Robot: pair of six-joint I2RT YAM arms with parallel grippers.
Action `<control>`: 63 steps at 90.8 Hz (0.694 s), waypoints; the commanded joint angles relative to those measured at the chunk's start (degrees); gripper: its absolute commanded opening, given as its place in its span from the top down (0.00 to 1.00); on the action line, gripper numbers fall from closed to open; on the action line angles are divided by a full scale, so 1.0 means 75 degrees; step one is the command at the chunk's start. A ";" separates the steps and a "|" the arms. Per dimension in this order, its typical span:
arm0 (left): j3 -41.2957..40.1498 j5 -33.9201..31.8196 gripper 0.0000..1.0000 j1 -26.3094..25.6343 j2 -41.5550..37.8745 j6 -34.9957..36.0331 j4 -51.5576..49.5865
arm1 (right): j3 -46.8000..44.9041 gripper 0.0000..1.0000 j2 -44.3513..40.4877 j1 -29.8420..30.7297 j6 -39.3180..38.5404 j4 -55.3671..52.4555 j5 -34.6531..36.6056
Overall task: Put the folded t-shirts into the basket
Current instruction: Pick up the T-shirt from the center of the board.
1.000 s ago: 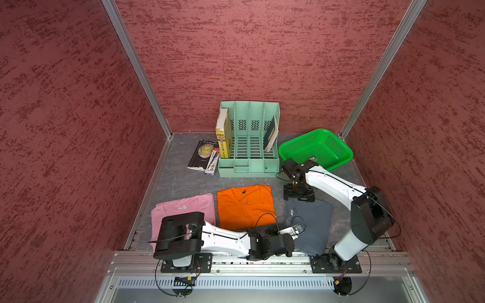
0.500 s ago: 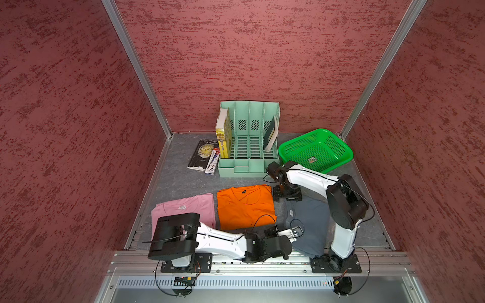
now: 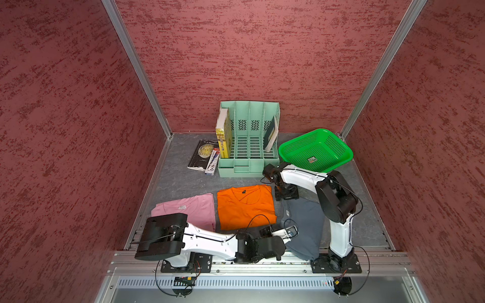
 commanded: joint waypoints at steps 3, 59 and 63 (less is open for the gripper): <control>-0.0009 -0.0220 1.00 -0.0126 -0.0282 -0.0059 -0.0081 | 0.0119 0.57 0.0311 0.0008 0.0002 0.0319 0.0263; 0.1015 -0.1096 1.00 -0.0014 -0.1105 0.0383 -0.1317 | 0.0027 1.00 -0.3673 -0.0722 0.0627 -0.0799 0.0829; 0.1216 -0.1012 1.00 0.0153 -0.1078 0.0428 -0.1346 | 0.0050 1.00 -0.4004 -0.1032 0.0588 -0.0857 0.0843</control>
